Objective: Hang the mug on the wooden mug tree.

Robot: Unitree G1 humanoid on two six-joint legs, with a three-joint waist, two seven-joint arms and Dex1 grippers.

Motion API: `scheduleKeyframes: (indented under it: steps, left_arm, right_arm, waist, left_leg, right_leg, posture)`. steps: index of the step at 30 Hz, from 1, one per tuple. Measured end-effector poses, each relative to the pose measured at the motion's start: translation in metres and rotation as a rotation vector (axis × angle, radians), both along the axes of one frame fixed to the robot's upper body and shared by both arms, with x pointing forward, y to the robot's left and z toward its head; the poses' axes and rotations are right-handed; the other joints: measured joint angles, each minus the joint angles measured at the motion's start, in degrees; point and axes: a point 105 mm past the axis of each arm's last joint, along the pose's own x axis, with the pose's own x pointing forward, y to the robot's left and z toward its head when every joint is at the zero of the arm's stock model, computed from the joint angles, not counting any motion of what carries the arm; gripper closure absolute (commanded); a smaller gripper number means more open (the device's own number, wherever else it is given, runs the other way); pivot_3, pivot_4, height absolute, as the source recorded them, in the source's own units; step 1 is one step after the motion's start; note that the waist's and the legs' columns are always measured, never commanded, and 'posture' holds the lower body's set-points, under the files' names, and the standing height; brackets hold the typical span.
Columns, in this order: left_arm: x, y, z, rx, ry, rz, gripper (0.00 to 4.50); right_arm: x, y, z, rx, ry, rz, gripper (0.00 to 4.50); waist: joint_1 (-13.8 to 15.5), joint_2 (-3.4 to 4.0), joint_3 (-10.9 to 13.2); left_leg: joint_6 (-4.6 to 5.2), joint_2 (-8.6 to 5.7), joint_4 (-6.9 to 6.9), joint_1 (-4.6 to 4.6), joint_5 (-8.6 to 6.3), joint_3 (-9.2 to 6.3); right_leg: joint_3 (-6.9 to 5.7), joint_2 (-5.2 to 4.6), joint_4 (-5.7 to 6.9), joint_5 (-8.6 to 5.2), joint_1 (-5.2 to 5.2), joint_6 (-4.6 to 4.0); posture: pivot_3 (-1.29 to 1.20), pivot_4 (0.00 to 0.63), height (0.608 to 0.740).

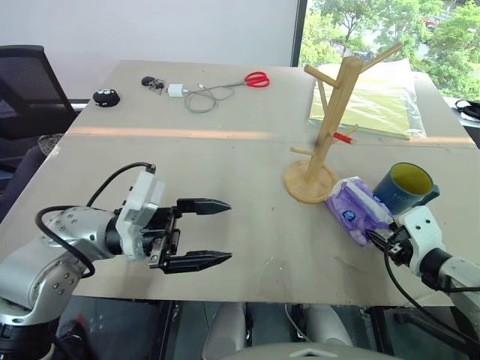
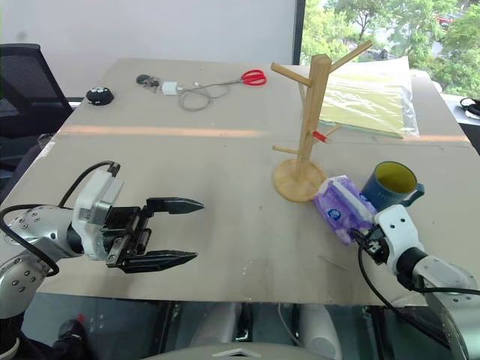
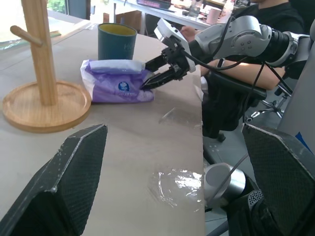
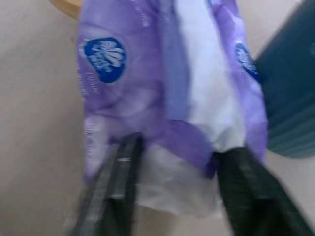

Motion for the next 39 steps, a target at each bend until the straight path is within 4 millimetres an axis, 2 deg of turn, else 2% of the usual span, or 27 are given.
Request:
scheduleKeyframes:
  steps: [2, 6, 9, 11, 14, 19, 22, 23, 26, 27, 29, 31, 32, 34, 37, 39]
  left_arm:
    - [0.0, 0.0, 0.0, 0.002, -0.002, 0.011, 0.0]
    - [0.001, -0.001, -0.001, -0.006, -0.007, 0.02, 0.0]
    - [0.003, -0.002, -0.001, -0.015, -0.019, 0.024, 0.0]
    - [0.005, -0.002, -0.002, -0.018, -0.028, 0.027, 0.0]
    - [0.008, -0.002, -0.005, -0.024, -0.028, 0.021, 0.0]
    - [0.013, -0.003, -0.009, -0.027, -0.039, 0.005, 0.0]
    - [0.015, -0.003, -0.009, -0.029, -0.049, 0.002, 0.0]
    - [0.016, -0.003, -0.009, -0.03, -0.051, -0.001, 0.0]
    - [0.016, -0.006, -0.01, -0.032, -0.054, -0.008, 0.0]
    - [0.016, -0.007, -0.011, -0.037, -0.053, -0.014, 0.0]
    - [0.016, -0.009, -0.011, -0.047, -0.056, -0.019, 0.0]
    - [0.017, -0.009, -0.011, -0.047, -0.058, -0.013, 0.0]
    - [0.017, -0.009, -0.011, -0.047, -0.058, -0.011, 0.0]
    - [0.017, -0.009, -0.011, -0.048, -0.058, -0.01, 0.0]
    - [0.017, -0.009, -0.011, -0.048, -0.058, -0.009, 0.0]
    - [0.018, -0.009, -0.011, -0.046, -0.057, -0.006, 0.0]
  right_arm:
    - [-0.001, -0.002, -0.002, -0.009, -0.005, 0.012, 4.47]
    - [-0.014, -0.004, -0.003, -0.002, 0.005, 0.072, 4.47]
    - [-0.045, -0.001, -0.003, 0.054, 0.07, 0.195, 4.47]
    - [-0.064, -0.008, -0.002, 0.081, 0.12, 0.228, 4.47]
    - [-0.082, -0.037, 0.007, 0.066, 0.135, 0.168, 4.47]
    - [-0.101, -0.11, 0.02, 0.011, 0.105, -0.09, 4.47]
    - [-0.092, -0.149, 0.028, -0.019, 0.053, -0.257, 4.47]
    - [-0.09, -0.153, 0.029, -0.024, 0.049, -0.273, 4.47]
    - [-0.06, -0.17, 0.031, -0.052, 0.008, -0.369, 4.47]
    - [-0.048, -0.171, 0.03, -0.056, -0.002, -0.387, 3.9]
    - [-0.029, -0.164, 0.025, -0.069, -0.005, -0.385, 3.12]
    - [-0.025, -0.159, 0.019, -0.073, 0.028, -0.382, 1.99]
    - [-0.025, -0.157, 0.021, -0.076, 0.033, -0.383, 1.67]
    - [-0.03, -0.152, 0.036, -0.081, 0.037, -0.37, 0.91]
    - [-0.043, -0.142, 0.076, -0.059, -0.003, -0.342, 0.91]
    - [-0.05, -0.123, 0.098, -0.03, -0.019, -0.282, 0.91]
  waist:
    - [0.04, 0.0, 0.0]
    - [0.13, 0.0, 0.0]
    - [0.18, 0.03, 0.01]
    - [0.12, 0.05, 0.02]
    - [0.04, 0.05, 0.02]
    - [-0.05, 0.03, 0.0]
    - [-0.35, 0.05, 0.0]
    - [-0.34, 0.06, 0.0]
    - [-0.42, 0.07, -0.01]
    - [-0.58, 0.08, 0.0]
    - [-0.46, 0.19, 0.0]
    - [0.41, 0.35, -0.01]
    - [0.7, 0.41, -0.01]
    - [1.27, 0.65, -0.01]
    - [1.31, 0.6, 0.0]
    - [1.27, 0.47, -0.01]
  left_leg:
    - [0.0, -0.02, 0.02, 0.0, 0.0, 0.0]
    - [-0.01, -0.06, 0.02, -0.02, 0.0, -0.02]
    - [-0.02, -0.05, 0.0, -0.04, 0.0, -0.09]
    - [0.0, -0.05, -0.01, -0.03, -0.01, -0.07]
    - [0.03, -0.06, -0.01, 0.0, -0.02, 0.01]
    - [0.04, -0.02, 0.02, 0.1, -0.03, 0.06]
    - [0.04, 0.06, 0.02, 0.17, -0.03, 0.2]
    - [0.04, 0.06, 0.02, 0.16, -0.03, 0.2]
    - [0.05, 0.05, 0.0, 0.15, -0.02, 0.21]
    - [0.05, 0.04, 0.0, 0.12, -0.02, 0.23]
    - [0.05, -0.01, -0.03, 0.07, -0.02, 0.18]
    - [0.04, -0.07, -0.08, -0.06, -0.01, -0.04]
    - [0.03, -0.09, -0.08, -0.11, -0.01, -0.07]
    - [0.01, -0.14, -0.11, -0.16, -0.01, -0.05]
    - [0.05, -0.17, -0.12, -0.16, -0.06, -0.04]
    - [0.09, -0.14, -0.12, -0.07, -0.08, -0.08]
  right_leg:
    - [0.04, -0.01, 0.0, 0.0, 0.03, 0.0]
    - [0.05, -0.03, -0.01, 0.02, 0.05, -0.03]
    - [0.01, -0.01, -0.03, 0.07, 0.06, -0.11]
    - [0.02, -0.01, -0.04, 0.05, 0.07, -0.08]
    - [0.09, -0.02, -0.05, -0.05, 0.08, 0.09]
    - [0.2, -0.02, -0.04, -0.05, 0.1, 0.09]
    - [0.27, 0.0, -0.03, 0.01, 0.08, -0.01]
    - [0.27, 0.0, -0.03, 0.01, 0.07, -0.01]
    - [0.3, 0.04, -0.03, 0.15, 0.04, -0.24]
    - [0.32, 0.04, -0.03, 0.15, 0.02, -0.25]
    - [0.35, 0.06, 0.0, 0.15, -0.01, -0.26]
    - [0.3, 0.06, 0.0, 0.12, -0.02, -0.22]
    - [0.26, 0.05, -0.01, 0.11, -0.04, -0.19]
    - [0.17, 0.03, -0.05, 0.15, -0.06, 0.1]
    - [0.21, 0.02, -0.12, 0.13, -0.04, 0.18]
    - [0.18, 0.03, -0.14, 0.11, 0.04, 0.17]
  posture:
    - [0.0, 0.15, 0.74]
    - [0.0, 0.15, 0.74]
    - [0.0, 0.15, 0.74]
    - [0.0, 0.15, 0.74]
    - [0.0, 0.15, 0.74]
    - [0.0, 0.15, 0.74]
    - [0.0, 0.15, 0.74]
    - [0.0, 0.15, 0.74]
    - [0.0, 0.15, 0.74]
    - [0.0, 0.15, 0.74]
    - [0.0, 0.15, 0.74]
    - [0.0, 0.15, 0.74]
    - [0.0, 0.15, 0.74]
    - [0.0, 0.15, 0.74]
    - [0.0, 0.15, 0.74]
    - [0.0, 0.15, 0.74]
